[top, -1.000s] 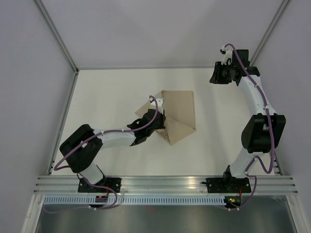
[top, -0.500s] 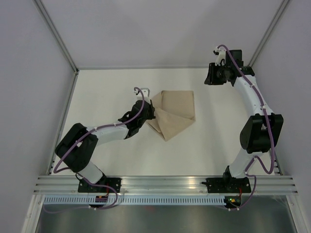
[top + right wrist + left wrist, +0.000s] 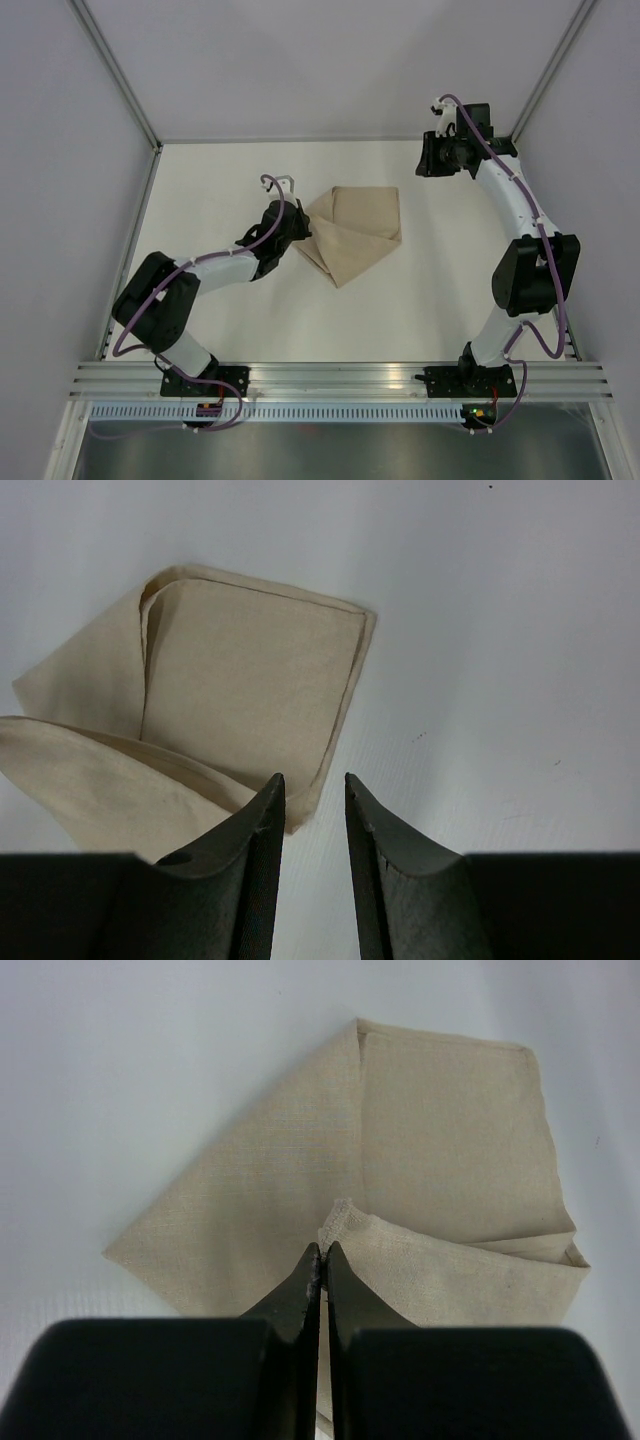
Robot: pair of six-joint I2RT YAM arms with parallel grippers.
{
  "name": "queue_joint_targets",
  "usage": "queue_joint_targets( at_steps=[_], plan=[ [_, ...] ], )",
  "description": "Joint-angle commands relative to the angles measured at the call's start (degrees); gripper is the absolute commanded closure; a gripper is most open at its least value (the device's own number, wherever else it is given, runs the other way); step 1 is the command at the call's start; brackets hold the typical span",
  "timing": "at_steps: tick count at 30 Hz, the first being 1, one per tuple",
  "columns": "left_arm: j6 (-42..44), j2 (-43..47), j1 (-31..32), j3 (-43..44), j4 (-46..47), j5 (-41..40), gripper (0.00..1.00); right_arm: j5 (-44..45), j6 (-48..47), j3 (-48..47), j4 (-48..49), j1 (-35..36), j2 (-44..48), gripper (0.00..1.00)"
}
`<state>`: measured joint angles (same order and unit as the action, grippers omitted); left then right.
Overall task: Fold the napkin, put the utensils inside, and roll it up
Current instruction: Fold the napkin at the center of the board.
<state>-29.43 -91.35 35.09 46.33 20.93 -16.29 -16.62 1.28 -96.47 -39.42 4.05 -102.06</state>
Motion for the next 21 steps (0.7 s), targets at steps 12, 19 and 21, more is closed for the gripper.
queue_joint_targets(
  at_steps=[12, 19, 21],
  plan=[
    [-7.04, 0.38, -1.78, -2.55, 0.87, -1.45, 0.98, 2.21, -0.58, 1.10, 0.92, 2.27, -0.51, 0.64],
    [-8.19, 2.23, -1.87, -5.28, 1.66, -2.69, 0.98, 2.91, -0.75, 1.46, 0.92, 3.15, -0.42, 0.64],
    [-8.10, 2.58, -1.87, -5.72, 2.09, -2.87, 0.98, 3.00, -0.75, 1.54, 0.92, 3.24, -0.51, 0.63]
  ],
)
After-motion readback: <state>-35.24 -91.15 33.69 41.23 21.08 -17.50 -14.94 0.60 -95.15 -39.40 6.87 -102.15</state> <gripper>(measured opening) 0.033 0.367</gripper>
